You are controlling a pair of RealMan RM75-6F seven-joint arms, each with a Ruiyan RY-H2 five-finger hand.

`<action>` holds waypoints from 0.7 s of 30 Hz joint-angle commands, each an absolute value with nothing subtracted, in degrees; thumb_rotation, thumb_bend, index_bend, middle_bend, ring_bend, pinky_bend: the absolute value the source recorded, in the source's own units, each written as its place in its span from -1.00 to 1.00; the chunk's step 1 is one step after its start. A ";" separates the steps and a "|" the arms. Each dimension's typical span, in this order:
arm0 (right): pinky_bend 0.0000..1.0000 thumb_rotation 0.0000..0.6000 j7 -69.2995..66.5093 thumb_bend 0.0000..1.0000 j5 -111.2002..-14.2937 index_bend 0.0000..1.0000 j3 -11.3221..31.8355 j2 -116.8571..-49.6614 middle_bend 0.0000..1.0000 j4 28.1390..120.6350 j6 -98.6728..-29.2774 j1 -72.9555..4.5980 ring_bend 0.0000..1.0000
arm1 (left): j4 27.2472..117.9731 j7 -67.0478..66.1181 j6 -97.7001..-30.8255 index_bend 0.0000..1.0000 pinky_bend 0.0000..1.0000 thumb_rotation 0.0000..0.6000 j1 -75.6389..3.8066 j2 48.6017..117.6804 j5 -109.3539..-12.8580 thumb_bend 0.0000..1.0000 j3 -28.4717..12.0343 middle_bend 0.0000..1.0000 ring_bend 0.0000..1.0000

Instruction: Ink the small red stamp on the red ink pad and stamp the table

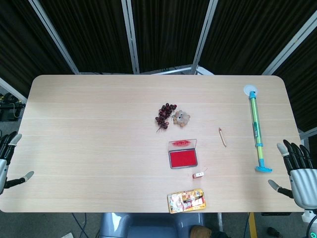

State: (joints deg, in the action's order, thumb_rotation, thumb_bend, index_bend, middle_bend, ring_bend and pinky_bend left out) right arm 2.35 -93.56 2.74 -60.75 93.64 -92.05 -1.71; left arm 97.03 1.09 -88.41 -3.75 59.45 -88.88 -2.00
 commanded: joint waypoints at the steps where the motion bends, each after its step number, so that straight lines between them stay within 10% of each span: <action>1: -1.00 1.00 2.54 -1.00 -93.53 -1.00 2.74 -60.83 -1.00 93.63 -91.95 -1.77 -1.00 | 96.96 1.30 -88.43 -1.00 -1.00 1.00 -3.69 59.34 -88.94 -1.00 -1.92 -1.00 -1.00; 7: -0.95 1.00 4.87 -1.00 -93.37 -1.00 3.03 -62.01 -1.00 92.53 -88.75 -3.75 -0.95 | 96.45 1.17 -87.75 -1.00 -1.00 1.00 -3.87 59.58 -88.09 -1.00 -2.10 -1.00 -1.00; 13: 0.50 1.00 5.40 -1.00 -95.30 -1.00 3.57 -63.43 -1.00 90.89 -81.82 -9.30 0.35 | 96.61 0.31 -86.15 -1.00 -1.00 1.00 -4.66 60.04 -86.25 -1.00 -2.82 -1.00 -1.00; 21: 0.97 1.00 10.06 -1.00 -96.90 -0.73 4.01 -65.75 -0.66 94.11 -69.65 -18.06 0.74 | 96.71 -4.04 -83.20 -1.00 -1.00 1.00 -6.29 61.72 -83.11 -1.00 -3.84 -1.00 -1.00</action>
